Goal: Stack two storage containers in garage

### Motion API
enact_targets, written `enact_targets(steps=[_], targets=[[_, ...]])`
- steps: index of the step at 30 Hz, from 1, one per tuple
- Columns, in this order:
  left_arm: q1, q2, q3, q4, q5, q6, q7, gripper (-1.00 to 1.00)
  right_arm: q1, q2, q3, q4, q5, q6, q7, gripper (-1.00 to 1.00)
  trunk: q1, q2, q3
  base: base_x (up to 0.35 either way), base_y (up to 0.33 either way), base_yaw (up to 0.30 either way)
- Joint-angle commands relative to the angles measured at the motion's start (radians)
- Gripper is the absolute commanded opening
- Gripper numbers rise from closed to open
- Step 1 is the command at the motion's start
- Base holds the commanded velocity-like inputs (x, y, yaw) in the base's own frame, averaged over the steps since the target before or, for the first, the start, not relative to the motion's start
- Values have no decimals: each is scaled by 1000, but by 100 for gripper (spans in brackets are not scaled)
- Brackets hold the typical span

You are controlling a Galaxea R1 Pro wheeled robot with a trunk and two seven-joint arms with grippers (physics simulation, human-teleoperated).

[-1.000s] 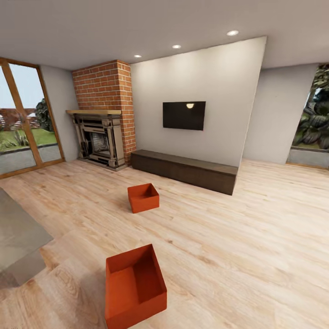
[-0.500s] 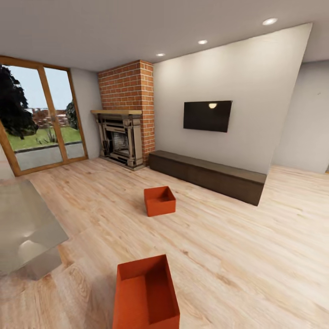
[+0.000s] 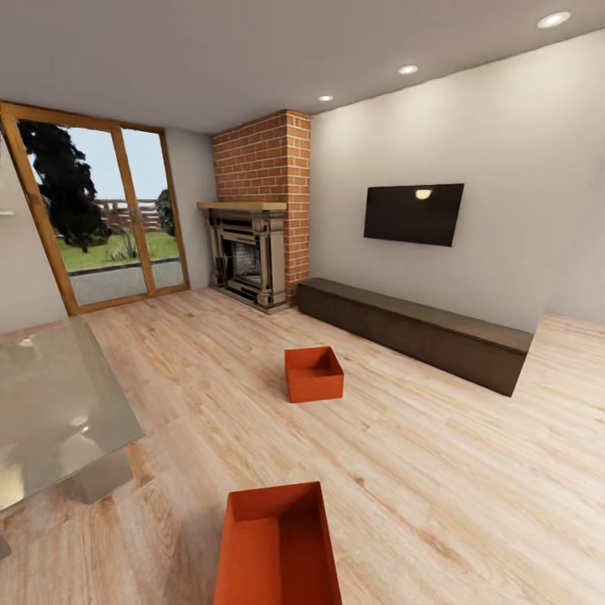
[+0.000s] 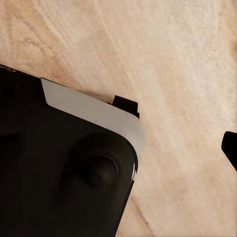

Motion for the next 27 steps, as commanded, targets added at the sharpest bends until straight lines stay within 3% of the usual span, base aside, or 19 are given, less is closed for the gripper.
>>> enact_targets(steps=[1, 7, 22, 27], targets=[[0, 0, 1, -1, 7, -2, 1, 100, -1, 0, 6, 3, -11, -5, 7, 100, 0, 0, -1, 29, -10, 24], [0, 0, 1, -1, 7, -2, 2, 100, -1, 0, 7, 2, -11, -6, 7, 100, 0, 0, -1, 10, -3, 52], [0, 0, 1, -1, 7, -2, 2, 100, -1, 0, 8, 2, -10, -6, 7, 100, 0, 0, -1, 0, 0, 252], [0, 0, 1, -1, 7, -2, 2, 100, -1, 0, 8, 2, -10, -6, 7, 100, 0, 0, -1, 0, 0, 101]])
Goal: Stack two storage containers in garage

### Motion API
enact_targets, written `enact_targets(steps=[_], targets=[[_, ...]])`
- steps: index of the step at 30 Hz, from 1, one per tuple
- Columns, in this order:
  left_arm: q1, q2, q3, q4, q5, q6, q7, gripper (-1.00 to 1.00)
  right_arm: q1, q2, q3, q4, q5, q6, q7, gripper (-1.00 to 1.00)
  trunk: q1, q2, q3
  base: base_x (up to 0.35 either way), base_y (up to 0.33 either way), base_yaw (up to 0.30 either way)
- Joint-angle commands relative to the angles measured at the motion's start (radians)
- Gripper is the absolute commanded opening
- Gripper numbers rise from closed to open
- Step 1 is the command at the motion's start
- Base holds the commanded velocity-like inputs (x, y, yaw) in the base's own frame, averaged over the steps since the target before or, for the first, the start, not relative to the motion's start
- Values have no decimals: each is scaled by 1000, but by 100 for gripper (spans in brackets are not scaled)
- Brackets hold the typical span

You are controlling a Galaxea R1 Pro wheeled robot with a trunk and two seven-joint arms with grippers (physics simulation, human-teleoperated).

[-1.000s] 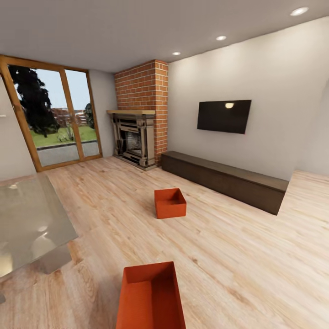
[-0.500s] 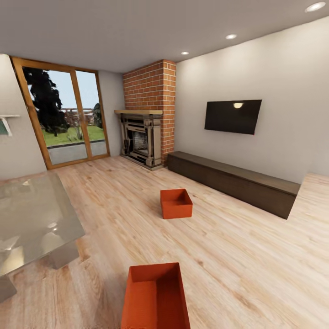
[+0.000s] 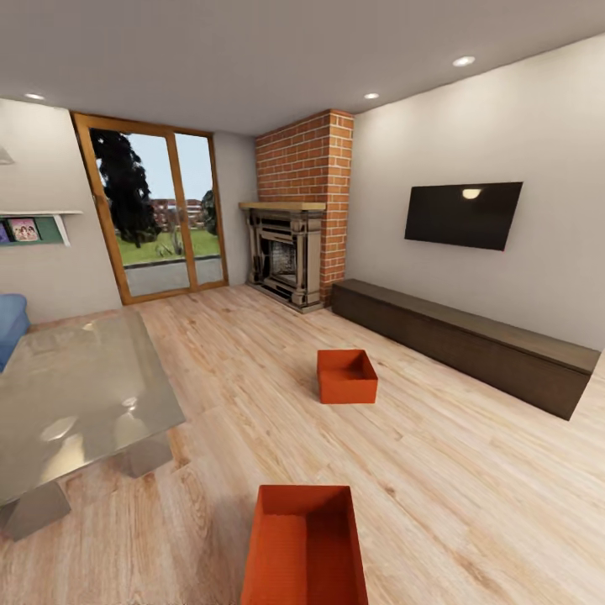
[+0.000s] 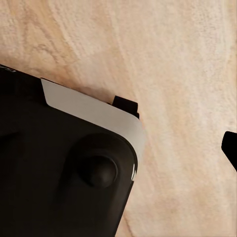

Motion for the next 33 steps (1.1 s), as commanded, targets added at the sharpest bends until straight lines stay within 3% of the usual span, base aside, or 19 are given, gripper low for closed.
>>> enact_targets(steps=[1, 13, 27, 33], targets=[[0, 0, 1, -1, 7, -2, 1, 100, -1, 0, 6, 3, -10, -5, 7, 100, 0, 0, -1, 0, 0, 18], [0, 1, 1, -1, 26, -2, 0, 100, -1, 1, 6, 3, -10, -5, 7, 100, 0, 0, -1, 180, 0, 3], [0, 2, 1, -1, 28, -2, 0, 100, -1, 1, 6, 3, -10, -3, 7, 100, 0, 0, -1, 18, 0, 0], [0, 3, 1, -1, 39, -2, 0, 100, -1, 1, 6, 2, -9, -4, 7, 100, 0, 0, -1, 203, 0, 0]])
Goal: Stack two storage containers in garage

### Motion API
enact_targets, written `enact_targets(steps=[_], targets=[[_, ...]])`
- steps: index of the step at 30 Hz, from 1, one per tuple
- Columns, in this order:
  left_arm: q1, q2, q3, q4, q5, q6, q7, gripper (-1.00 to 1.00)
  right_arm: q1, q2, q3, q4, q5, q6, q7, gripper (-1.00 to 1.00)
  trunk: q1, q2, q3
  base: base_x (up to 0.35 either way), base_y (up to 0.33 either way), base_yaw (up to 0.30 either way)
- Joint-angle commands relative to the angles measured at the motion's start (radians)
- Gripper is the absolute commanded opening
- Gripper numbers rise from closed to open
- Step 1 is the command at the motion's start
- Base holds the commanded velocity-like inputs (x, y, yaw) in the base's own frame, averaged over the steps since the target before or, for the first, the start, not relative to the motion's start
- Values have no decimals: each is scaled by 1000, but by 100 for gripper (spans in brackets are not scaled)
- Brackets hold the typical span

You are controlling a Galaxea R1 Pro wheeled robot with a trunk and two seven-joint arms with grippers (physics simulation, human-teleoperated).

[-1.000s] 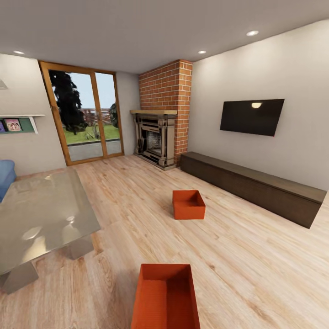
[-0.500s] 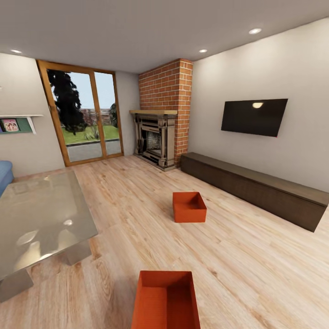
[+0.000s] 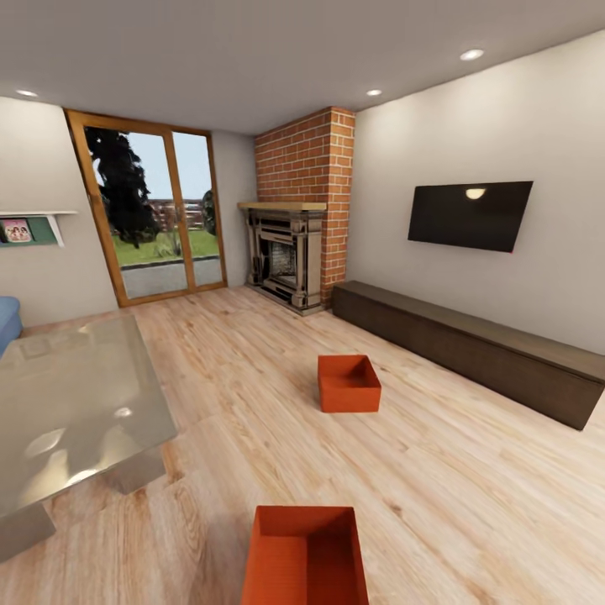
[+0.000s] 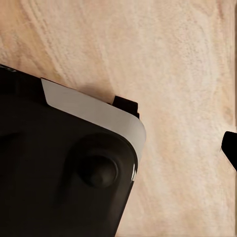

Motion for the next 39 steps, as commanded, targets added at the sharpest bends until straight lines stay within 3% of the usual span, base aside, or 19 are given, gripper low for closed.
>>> enact_targets(steps=[1, 11, 25, 39], targets=[[0, 0, 0, -1, 12, -2, 0, 100, -1, 0, 6, 3, -10, -5, 7, 100, 0, 0, -1, 251, 0, 0], [0, -1, 0, -1, 16, -2, 0, 100, -1, 0, 6, 4, -12, -6, 7, 100, 0, 0, -1, 96, 0, 11], [0, -2, 0, -1, 16, -2, 0, 100, -1, 0, 6, 3, -13, -6, 7, 100, 0, 0, -1, 1, 0, 230], [0, -1, 0, -1, 16, -2, 0, 100, -1, -1, 5, 3, -13, -7, 7, 100, 0, 0, -1, 0, 0, 19]])
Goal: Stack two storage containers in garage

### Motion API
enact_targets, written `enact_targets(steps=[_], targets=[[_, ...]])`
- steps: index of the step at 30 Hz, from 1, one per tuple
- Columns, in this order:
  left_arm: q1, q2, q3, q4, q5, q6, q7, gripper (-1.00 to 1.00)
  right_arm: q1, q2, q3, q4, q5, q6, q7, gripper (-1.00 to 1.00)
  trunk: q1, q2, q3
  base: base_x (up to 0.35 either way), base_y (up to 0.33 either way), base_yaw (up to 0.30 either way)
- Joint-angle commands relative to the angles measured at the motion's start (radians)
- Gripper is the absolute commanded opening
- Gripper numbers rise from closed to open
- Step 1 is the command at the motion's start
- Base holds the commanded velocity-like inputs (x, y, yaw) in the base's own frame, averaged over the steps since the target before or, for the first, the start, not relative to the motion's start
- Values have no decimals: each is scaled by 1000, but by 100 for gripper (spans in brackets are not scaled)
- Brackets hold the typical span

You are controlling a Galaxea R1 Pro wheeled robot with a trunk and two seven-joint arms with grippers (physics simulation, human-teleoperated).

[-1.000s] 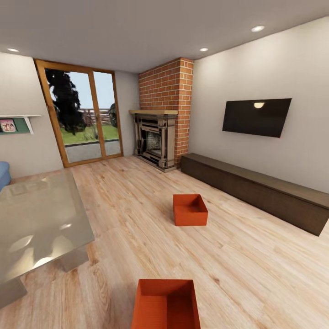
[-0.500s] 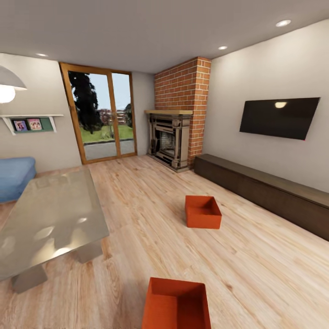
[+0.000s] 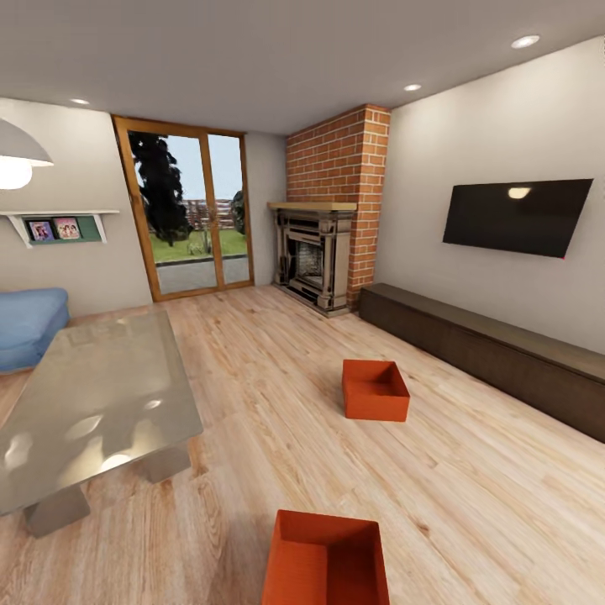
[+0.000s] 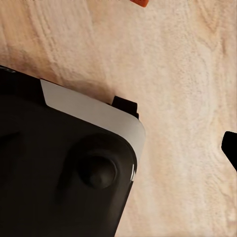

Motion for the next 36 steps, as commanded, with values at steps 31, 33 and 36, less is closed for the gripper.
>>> enact_targets(steps=[31, 33, 36], targets=[[0, -1, 0, -1, 10, -2, 0, 100, -1, 1, 6, 2, -11, -5, 7, 100, 0, -1, -1, 71, 0, -116], [0, -1, 0, -1, 10, -2, 0, 100, 0, 1, 6, 2, -11, -5, 7, 100, 0, -1, -1, 201, 0, -1], [0, -1, 0, -1, 10, -2, 0, 100, 0, 1, 6, 2, -11, -5, 7, 100, 0, -1, -1, 95, 0, 0]])
